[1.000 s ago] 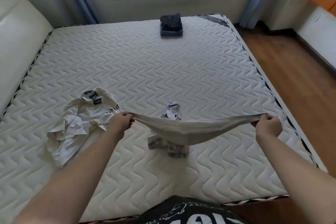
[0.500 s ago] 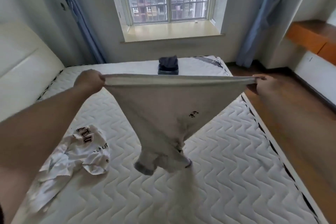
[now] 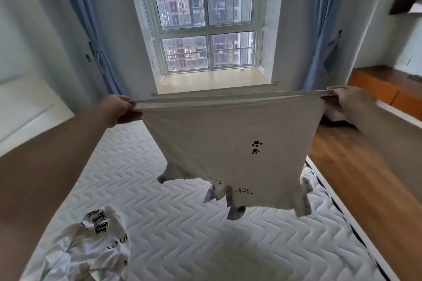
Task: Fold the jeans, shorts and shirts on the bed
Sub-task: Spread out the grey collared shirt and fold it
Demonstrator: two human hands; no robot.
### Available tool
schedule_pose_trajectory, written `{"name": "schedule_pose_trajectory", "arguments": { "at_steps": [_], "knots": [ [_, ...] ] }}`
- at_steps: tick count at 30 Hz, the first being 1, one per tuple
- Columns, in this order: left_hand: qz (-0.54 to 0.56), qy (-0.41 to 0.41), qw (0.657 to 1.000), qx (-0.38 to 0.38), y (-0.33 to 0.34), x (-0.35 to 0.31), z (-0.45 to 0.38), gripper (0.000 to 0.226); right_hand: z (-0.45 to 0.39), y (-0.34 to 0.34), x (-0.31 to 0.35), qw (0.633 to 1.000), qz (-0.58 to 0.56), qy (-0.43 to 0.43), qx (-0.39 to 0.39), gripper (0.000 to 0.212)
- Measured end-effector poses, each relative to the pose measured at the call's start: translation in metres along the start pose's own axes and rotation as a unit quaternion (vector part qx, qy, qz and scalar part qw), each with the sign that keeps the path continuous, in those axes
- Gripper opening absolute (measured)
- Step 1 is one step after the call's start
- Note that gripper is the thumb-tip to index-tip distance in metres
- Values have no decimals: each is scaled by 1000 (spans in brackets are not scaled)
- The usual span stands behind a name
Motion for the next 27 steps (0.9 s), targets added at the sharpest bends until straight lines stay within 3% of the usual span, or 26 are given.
{"name": "schedule_pose_trajectory", "arguments": {
  "at_steps": [7,14,18,27],
  "knots": [
    [16,8,999,40,22,5,-41,4,-22,14,-22,999,0,40,-35,31],
    [39,8,997,67,60,18,-84,5,-56,49,-66,998,39,33,35,28],
    [24,35,994,97,81,10,-95,23,-62,67,-72,996,-1,27,84,16],
    [128,39,991,20,94,-37,-92,21,-60,77,-37,988,-26,18,151,16]
  ]
}}
Point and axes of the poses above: each hand's wrist, its own z-axis away from the middle knuckle, its own y-axis out of the palm, x = y × z, the point moved 1 cm from there along -z, towards the middle knuckle, and after that the axes turned 12 degrees about -x, right-handed, at the moved point
